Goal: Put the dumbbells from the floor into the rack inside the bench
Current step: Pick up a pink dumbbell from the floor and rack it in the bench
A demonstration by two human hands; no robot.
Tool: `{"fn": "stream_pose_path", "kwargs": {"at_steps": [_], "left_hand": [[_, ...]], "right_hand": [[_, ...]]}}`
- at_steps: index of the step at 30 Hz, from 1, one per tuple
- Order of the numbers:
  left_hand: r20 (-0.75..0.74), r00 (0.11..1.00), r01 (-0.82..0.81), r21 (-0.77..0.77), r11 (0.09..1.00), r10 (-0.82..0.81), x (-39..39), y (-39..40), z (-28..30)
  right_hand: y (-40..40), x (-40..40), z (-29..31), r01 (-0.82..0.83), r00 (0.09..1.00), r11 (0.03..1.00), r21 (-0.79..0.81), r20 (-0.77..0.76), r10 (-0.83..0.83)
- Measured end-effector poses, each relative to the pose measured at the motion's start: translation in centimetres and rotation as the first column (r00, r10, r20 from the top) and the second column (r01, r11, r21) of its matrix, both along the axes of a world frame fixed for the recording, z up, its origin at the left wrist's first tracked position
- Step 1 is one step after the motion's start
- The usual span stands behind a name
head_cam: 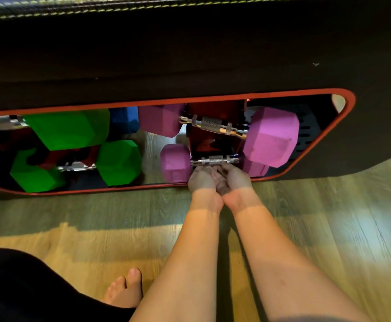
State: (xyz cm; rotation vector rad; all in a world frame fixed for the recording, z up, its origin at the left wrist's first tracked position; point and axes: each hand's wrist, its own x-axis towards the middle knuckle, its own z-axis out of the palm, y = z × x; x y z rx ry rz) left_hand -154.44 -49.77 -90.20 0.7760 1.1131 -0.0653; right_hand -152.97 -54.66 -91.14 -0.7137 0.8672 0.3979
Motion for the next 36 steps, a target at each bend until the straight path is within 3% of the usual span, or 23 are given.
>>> {"fn": "stream_pose_path", "kwargs": {"at_steps": [3, 9, 12, 16, 18, 21, 23, 26, 28, 32, 36], "left_hand": [[0.081, 0.989, -0.114, -0.067, 0.991, 0.120, 0.7, 0.0, 0.5], [0.066, 0.963, -0.254, -0.123, 0.959, 0.263, 1.9, -0.1, 2.9], [0.070, 0.977, -0.195, -0.089, 0.977, 0.201, 1.0, -0.3, 2.9], [0.124, 0.973, -0.186, -0.091, 0.978, 0.197, 0.5, -0.1, 2.6], [0.174, 0.958, -0.231, -0.002, 0.973, 0.228, 0.3, -0.2, 2.7], [0.230, 0.906, -0.404, 0.220, 0.888, 0.355, -0.1, -0.2, 3.9], [0.315, 0.848, -0.520, 0.347, 0.780, 0.425, -0.3, 0.1, 4.9], [0.484, 0.739, -0.665, 0.413, 0.622, 0.469, -0.3, 0.9, 6.8], [0.565, 0.695, -0.701, 0.394, 0.595, 0.444, -0.2, 1.3, 8.3], [0.632, 0.664, -0.691, 0.316, 0.650, 0.400, 0.6, 2.3, 10.1], [0.582, 0.709, -0.622, 0.252, 0.742, 0.397, 1.5, 3.3, 10.4]], "right_hand": [[-0.2, 0.4, 1.0, 0.007, 1.000, 0.999, 0.037, 0.024, -0.008], [0.0, 1.2, 4.4, -0.034, 0.998, 0.999, 0.000, 0.044, 0.034], [-0.1, 0.3, 4.8, -0.027, 0.999, 0.999, 0.025, 0.037, 0.026], [0.0, 0.0, 4.9, -0.020, 0.998, 0.998, -0.056, 0.064, 0.023], [0.2, 0.1, 4.8, 0.022, 0.995, 0.981, -0.195, 0.102, -0.002], [0.5, -0.4, 4.4, 0.196, 0.953, 0.873, -0.446, 0.298, -0.062], [0.4, -1.4, 4.6, 0.332, 0.880, 0.808, -0.487, 0.468, -0.079], [-0.3, -2.8, 5.1, 0.430, 0.802, 0.708, -0.560, 0.597, -0.015], [-1.0, -3.3, 5.7, 0.469, 0.781, 0.643, -0.605, 0.625, 0.018], [-1.6, -3.5, 6.8, 0.477, 0.768, 0.586, -0.655, 0.635, 0.084], [-2.0, -3.4, 7.5, 0.470, 0.765, 0.599, -0.648, 0.638, 0.090]]}}
